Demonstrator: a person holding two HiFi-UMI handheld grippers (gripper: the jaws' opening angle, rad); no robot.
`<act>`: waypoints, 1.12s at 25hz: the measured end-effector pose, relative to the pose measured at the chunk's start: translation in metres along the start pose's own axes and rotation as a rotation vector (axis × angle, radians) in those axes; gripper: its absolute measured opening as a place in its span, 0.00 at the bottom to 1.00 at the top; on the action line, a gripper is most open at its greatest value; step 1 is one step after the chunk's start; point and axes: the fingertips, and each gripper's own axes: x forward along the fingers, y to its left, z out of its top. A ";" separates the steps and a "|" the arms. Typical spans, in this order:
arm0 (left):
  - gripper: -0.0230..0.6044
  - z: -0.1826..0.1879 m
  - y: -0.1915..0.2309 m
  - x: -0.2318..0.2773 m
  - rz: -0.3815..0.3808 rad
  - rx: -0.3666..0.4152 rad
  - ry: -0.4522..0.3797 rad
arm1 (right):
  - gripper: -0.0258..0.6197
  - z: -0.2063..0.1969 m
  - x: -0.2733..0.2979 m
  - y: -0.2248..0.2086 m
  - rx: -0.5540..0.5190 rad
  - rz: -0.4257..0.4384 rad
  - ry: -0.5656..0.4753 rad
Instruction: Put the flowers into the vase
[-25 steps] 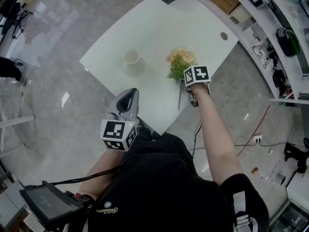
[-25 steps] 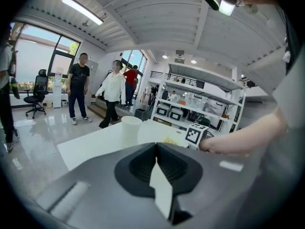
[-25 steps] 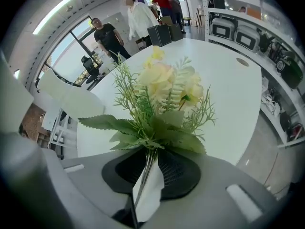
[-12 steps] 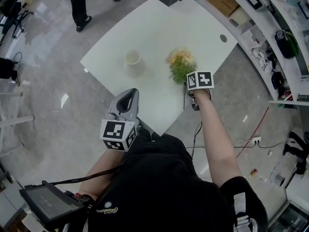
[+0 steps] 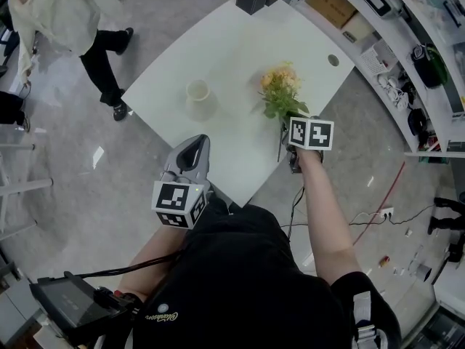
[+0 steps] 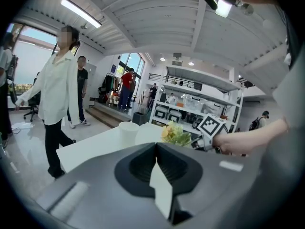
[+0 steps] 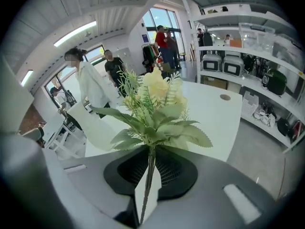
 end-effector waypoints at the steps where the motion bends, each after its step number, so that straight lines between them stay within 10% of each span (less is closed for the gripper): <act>1: 0.05 0.001 -0.001 -0.001 -0.001 0.002 -0.003 | 0.11 0.006 -0.007 0.003 -0.003 0.003 -0.032; 16: 0.05 0.034 -0.007 -0.016 0.031 0.038 -0.075 | 0.11 0.110 -0.160 0.081 -0.159 0.103 -0.797; 28: 0.05 0.050 -0.001 -0.032 0.078 0.062 -0.116 | 0.11 0.113 -0.187 0.117 -0.222 0.170 -0.917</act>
